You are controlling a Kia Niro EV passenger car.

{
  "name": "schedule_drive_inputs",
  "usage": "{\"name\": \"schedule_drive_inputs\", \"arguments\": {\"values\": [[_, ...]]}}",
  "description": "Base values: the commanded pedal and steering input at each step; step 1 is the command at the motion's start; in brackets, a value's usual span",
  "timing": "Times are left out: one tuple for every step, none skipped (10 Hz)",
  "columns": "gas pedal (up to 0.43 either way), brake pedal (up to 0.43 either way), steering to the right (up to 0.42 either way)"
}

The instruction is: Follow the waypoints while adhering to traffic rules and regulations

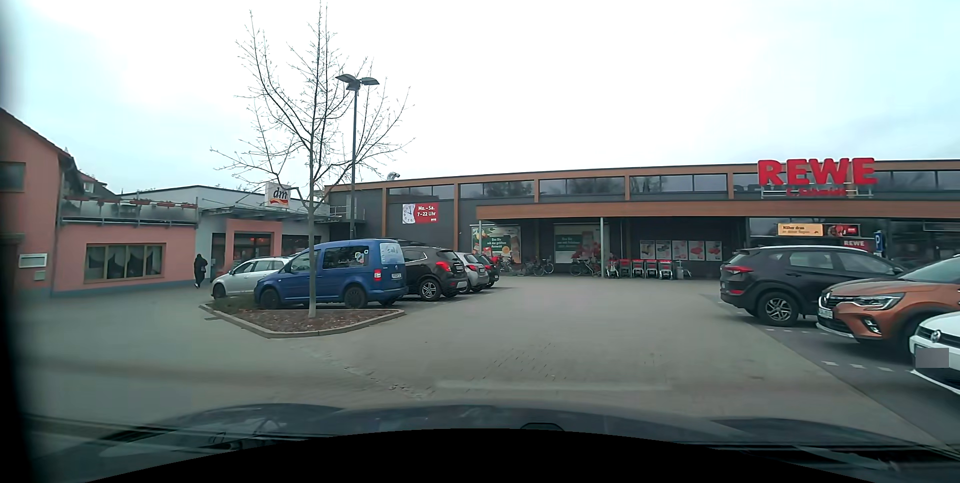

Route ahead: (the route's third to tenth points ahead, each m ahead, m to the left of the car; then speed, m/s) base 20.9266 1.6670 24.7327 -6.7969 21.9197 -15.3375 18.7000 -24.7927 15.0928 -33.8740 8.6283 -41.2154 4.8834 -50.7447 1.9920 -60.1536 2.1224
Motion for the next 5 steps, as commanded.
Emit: {"name": "schedule_drive_inputs", "arguments": {"values": [[0.197, 0.000, 0.097], [0.209, 0.000, 0.082], [0.209, 0.000, 0.067], [0.220, 0.000, 0.057], [0.220, 0.000, 0.056]]}}
